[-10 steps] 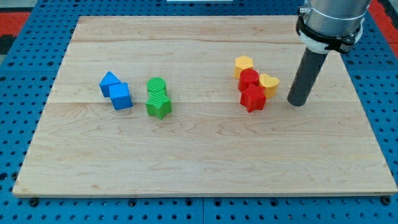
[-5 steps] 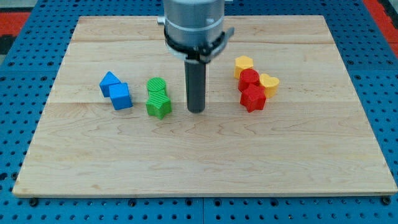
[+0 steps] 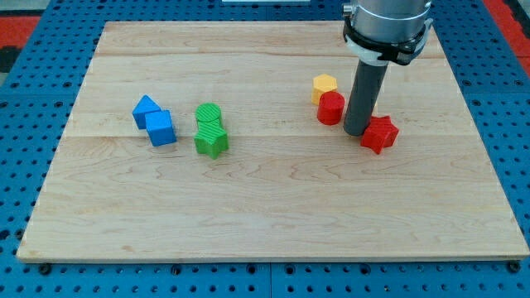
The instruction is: Push the red star to the bottom right
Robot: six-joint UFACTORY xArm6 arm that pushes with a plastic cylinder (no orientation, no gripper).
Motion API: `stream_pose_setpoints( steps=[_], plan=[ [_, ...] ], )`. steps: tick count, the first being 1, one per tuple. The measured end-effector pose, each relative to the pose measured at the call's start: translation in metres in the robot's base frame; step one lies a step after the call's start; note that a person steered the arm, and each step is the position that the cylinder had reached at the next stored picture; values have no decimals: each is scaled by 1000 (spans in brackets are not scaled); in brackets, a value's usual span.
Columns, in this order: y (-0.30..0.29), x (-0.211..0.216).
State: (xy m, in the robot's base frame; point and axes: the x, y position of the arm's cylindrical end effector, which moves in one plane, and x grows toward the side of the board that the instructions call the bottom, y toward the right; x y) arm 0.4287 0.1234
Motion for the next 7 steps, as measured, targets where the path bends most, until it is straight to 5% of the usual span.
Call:
stream_pose_setpoints(
  steps=[1,3,5,6,7],
  plan=[
    [12,-3],
    [18,56],
    [64,25],
    [67,44],
    [73,11]
  ],
)
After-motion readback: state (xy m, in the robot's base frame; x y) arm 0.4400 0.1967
